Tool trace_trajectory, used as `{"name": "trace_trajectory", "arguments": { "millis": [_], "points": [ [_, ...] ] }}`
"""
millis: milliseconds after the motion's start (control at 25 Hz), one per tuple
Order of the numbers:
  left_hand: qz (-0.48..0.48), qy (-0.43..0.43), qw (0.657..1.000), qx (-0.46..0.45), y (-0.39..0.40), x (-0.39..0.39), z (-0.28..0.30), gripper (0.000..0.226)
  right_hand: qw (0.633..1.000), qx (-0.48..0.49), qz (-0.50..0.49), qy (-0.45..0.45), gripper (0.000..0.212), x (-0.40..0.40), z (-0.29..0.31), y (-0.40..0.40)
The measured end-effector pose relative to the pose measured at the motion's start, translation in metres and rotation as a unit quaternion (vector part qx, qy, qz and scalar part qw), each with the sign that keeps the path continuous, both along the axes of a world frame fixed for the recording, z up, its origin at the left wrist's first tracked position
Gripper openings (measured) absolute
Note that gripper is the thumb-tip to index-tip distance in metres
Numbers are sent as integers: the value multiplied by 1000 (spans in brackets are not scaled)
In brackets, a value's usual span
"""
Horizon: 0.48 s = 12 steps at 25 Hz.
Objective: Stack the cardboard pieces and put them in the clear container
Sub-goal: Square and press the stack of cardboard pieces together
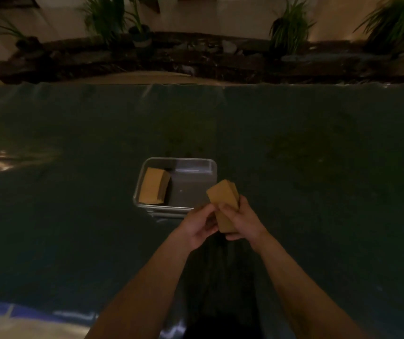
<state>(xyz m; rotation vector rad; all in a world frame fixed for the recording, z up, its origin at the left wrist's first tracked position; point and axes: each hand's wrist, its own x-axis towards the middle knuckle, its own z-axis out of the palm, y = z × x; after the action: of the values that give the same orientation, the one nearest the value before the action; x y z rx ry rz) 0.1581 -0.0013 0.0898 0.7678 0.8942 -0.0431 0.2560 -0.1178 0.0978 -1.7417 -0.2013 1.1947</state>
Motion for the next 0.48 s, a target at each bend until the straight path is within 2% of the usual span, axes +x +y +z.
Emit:
{"name": "trace_trajectory", "arguments": {
  "millis": [120,240,360,480],
  "points": [
    [6,-33,999,8,19,-44,1,42,994,30,33,-101,68,-40,3,19],
    [-16,-49,998,48,54,-105,-1,41,969,40,86,-230,55,-91,0,47],
    [0,-20,993,113,94,-167,-5,41,890,-67,220,-393,71,-144,-17,75],
    [-55,-2,981,185,120,-220,-9,40,820,-108,277,-489,72,-201,-36,96]
  ]
}}
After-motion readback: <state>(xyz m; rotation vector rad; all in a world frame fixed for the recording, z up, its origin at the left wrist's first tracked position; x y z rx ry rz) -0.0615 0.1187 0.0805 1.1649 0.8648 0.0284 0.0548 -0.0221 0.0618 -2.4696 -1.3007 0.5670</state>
